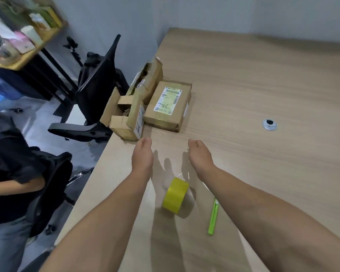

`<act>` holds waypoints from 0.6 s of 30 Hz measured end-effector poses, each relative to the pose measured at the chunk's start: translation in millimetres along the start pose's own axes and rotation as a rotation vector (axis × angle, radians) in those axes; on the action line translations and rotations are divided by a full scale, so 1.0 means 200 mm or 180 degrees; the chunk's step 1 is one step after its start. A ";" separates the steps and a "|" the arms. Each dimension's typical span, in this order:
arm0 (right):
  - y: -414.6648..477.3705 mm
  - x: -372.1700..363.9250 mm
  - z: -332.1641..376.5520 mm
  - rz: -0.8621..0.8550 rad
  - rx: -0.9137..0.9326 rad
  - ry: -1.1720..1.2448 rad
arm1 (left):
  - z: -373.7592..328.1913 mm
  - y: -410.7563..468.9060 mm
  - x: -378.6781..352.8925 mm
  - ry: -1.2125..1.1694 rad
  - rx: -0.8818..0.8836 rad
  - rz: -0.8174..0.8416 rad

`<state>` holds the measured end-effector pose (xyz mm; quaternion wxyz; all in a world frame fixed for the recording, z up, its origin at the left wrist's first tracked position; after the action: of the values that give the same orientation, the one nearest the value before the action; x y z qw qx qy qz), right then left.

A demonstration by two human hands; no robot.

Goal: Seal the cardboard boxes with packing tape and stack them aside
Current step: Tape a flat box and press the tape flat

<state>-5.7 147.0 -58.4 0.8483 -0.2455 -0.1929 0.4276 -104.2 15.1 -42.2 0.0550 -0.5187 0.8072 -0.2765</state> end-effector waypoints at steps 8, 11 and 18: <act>0.32 -0.13 0.14 -0.0083 -0.0375 0.0384 | -0.09 0.27 -0.05 0.0184 -0.0062 0.0408; 0.44 -0.18 0.19 -0.0157 -0.0454 0.0543 | -0.09 0.36 -0.06 0.0137 -0.0026 0.0457; 0.59 -0.23 0.20 -0.0311 -0.0581 0.0618 | -0.06 0.44 -0.09 0.0207 0.0017 0.0465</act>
<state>-127.7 179.1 -100.4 0.8570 -0.3521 -0.1598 0.3407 -171.6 62.3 -79.2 0.0503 -0.4490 0.8434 -0.2906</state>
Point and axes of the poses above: each hand's wrist, its own y-axis towards the middle knuckle, its own x-axis out of the back of the hand, z = x × y, the point moved 1 cm from there along y, towards the middle knuckle, and after that the axes turned 10 degrees about z, right-handed, at the moved point
